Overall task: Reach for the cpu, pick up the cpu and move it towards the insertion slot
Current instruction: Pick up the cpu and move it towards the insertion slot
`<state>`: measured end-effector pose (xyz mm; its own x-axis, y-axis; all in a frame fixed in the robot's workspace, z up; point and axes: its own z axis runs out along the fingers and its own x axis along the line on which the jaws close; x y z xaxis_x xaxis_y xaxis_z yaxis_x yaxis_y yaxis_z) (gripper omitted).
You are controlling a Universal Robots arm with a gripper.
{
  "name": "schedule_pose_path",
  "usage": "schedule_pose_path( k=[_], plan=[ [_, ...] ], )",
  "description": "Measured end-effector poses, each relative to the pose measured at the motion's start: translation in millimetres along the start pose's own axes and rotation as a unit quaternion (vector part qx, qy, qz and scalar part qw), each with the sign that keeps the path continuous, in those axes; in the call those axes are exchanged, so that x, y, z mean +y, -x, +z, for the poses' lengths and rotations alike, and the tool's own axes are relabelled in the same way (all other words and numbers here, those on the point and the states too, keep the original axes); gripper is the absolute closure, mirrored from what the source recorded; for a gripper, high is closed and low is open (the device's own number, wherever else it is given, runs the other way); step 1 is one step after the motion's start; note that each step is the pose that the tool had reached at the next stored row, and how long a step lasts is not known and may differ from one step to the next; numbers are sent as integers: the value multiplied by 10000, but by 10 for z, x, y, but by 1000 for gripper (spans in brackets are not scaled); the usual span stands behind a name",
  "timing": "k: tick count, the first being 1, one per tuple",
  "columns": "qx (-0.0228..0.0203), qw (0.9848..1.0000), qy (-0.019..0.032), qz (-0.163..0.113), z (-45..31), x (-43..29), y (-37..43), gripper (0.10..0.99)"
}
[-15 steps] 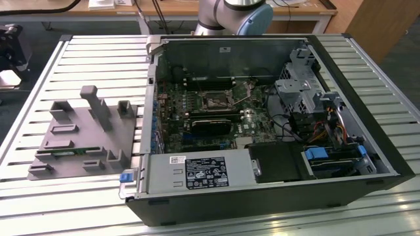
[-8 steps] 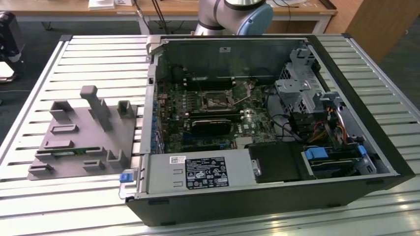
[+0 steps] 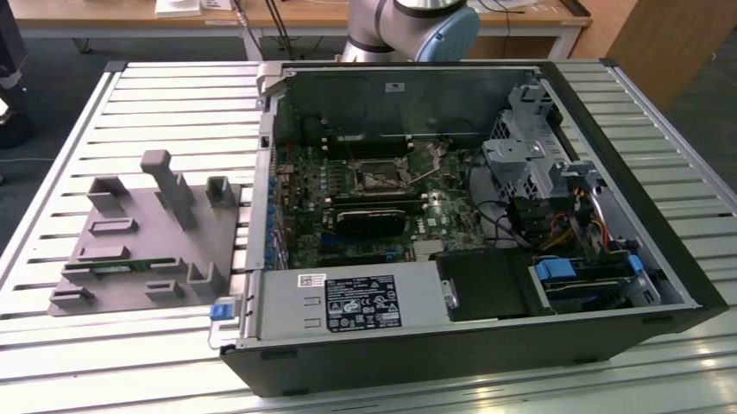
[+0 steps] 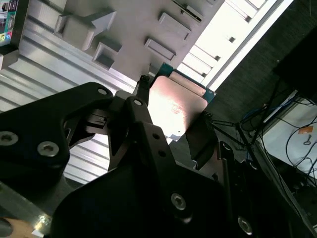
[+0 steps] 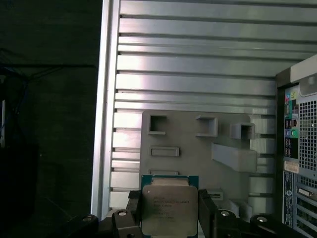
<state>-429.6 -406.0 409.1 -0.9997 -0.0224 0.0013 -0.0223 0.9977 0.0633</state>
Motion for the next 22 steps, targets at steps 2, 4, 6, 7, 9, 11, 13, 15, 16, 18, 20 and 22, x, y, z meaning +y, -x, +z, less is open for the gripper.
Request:
schedule_pose_path(
  k=[2, 4, 6, 7, 9, 11, 13, 15, 16, 18, 20, 22],
  plan=[
    [0, 10000, 0, 0, -17, 0, 10, 541],
    [0, 10000, 0, 0, -28, 1, 31, 541],
    [0, 10000, 0, 0, -35, 1, 55, 541],
    [0, 10000, 0, 0, -38, 1, 69, 541],
    [0, 10000, 0, 0, -43, 0, 101, 541],
    [0, 10000, 0, 0, -47, 0, 139, 541],
    [1, 10000, 0, 0, -49, -1, 179, 541],
    [1, 10000, 0, 0, -51, -2, 219, 541],
    [1, 10000, 0, 0, -51, -2, 240, 541],
    [0, 10000, 0, 0, -52, -3, 282, 541],
    [0, 10000, 0, 0, -53, -4, 323, 541],
    [1, 10000, 0, 0, -55, -5, 364, 541]
  ],
)
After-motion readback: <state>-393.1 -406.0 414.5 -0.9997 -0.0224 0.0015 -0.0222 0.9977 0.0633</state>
